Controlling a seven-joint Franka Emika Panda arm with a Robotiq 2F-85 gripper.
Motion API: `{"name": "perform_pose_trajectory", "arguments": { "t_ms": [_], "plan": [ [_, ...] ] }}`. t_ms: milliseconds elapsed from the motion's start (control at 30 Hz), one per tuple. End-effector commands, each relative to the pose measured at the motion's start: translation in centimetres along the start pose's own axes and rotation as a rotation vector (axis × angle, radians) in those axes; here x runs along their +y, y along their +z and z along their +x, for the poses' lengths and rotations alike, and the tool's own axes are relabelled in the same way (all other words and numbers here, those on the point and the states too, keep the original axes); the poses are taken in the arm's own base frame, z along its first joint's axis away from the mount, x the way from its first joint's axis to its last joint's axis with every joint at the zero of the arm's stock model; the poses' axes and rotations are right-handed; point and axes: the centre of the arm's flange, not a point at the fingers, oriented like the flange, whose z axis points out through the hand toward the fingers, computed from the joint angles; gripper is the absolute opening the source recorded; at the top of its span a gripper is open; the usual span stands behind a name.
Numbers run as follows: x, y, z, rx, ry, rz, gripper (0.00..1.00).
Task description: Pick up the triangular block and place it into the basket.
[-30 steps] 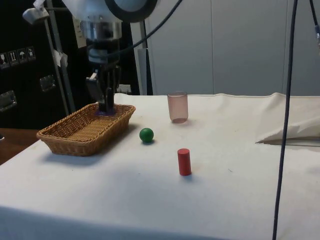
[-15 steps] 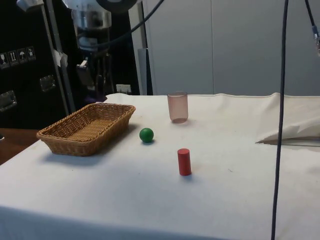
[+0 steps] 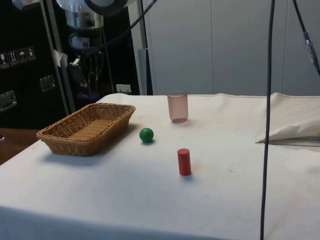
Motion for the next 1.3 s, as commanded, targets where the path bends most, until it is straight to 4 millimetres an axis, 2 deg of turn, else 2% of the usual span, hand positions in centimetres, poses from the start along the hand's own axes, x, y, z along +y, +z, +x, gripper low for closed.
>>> {"name": "perform_pose_trajectory", "arguments": {
  "t_ms": [0, 200, 233, 467, 500, 633, 700, 767, 800, 900, 1267],
  "plan": [
    [0.2, 0.3, 0.2, 0.003, -0.002, -0.007, 0.33],
    [1.3, 2.2, 0.6, 0.027, 0.003, -0.024, 0.33],
    [1.0, 1.8, 0.5, 0.018, 0.004, -0.018, 0.33],
    [2.8, 4.7, 1.0, 0.056, 0.01, -0.043, 0.33],
    [2.6, 4.3, 0.8, 0.052, 0.012, -0.042, 0.33],
    [3.3, 6.3, 1.1, 0.066, 0.015, -0.051, 0.33],
    [3.3, 6.6, 1.1, 0.067, 0.016, -0.052, 0.33],
    [3.2, 7.7, 1.2, 0.065, 0.015, -0.055, 0.33],
    [3.3, 7.4, 1.1, 0.062, 0.015, -0.062, 0.33],
    [3.0, 9.2, 1.2, 0.054, 0.014, -0.061, 0.33],
    [2.9, 12.7, 1.1, 0.037, 0.017, -0.069, 0.33]
  ]
}}
